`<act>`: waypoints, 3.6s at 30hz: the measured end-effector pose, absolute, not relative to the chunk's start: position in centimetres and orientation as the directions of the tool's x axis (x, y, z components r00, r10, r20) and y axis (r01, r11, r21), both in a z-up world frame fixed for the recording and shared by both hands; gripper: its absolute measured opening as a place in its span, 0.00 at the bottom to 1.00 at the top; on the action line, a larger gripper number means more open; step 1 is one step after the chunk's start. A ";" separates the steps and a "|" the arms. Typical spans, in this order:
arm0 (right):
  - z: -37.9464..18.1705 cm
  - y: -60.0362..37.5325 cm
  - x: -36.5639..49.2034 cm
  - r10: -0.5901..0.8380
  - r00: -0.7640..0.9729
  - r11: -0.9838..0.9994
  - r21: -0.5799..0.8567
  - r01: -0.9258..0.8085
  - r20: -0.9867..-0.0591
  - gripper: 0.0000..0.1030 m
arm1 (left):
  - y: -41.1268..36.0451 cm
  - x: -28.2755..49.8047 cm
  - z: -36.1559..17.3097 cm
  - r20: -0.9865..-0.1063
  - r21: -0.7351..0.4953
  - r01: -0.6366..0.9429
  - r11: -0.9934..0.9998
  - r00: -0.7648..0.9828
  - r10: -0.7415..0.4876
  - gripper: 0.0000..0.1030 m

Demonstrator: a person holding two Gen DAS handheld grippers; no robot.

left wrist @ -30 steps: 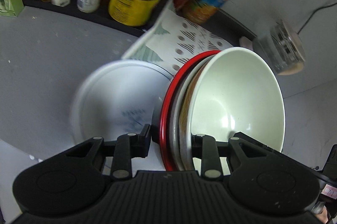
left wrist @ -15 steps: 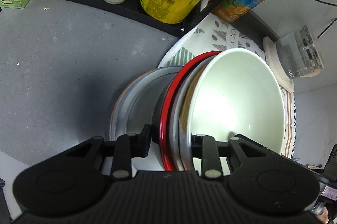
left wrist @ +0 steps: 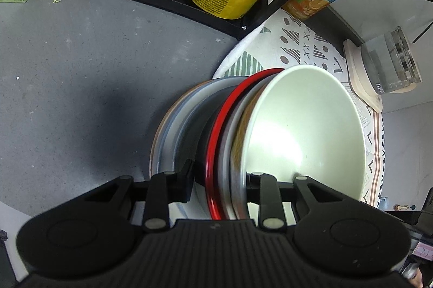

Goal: Organize plates and bowls

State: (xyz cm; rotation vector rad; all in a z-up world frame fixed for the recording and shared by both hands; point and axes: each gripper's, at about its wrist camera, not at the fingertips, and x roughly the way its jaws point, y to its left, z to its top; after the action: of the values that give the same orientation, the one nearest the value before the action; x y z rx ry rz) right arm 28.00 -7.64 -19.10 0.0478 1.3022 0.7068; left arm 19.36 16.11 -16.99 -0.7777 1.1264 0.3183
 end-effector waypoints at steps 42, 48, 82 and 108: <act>-11.0 -17.8 20.1 0.473 0.448 0.867 0.311 -0.388 -0.759 0.97 | 11.0 13.0 -8.5 -0.793 -0.327 -0.472 0.819 0.608 0.033 0.80; -9.2 -20.7 17.3 0.473 0.504 0.872 0.299 -0.388 -0.723 1.00 | 7.2 10.5 -7.0 -0.777 -0.265 -0.410 0.873 0.627 0.058 0.86; -5.9 -27.8 4.9 0.432 0.629 0.899 0.249 -0.361 -0.646 1.00 | 0.0 -1.4 -4.9 -0.653 -0.108 -0.219 0.970 0.751 0.097 0.98; -7.0 -28.6 2.6 0.404 0.645 0.909 0.209 -0.360 -0.649 1.00 | -1.8 -2.6 -5.7 -0.681 -0.110 -0.204 0.973 0.729 0.075 0.99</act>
State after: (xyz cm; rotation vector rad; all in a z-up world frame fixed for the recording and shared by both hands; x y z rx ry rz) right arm 2.60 -28.63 -6.98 0.0628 0.7533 0.4353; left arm -2.62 -1.85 -5.69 -0.1827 0.7393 0.1546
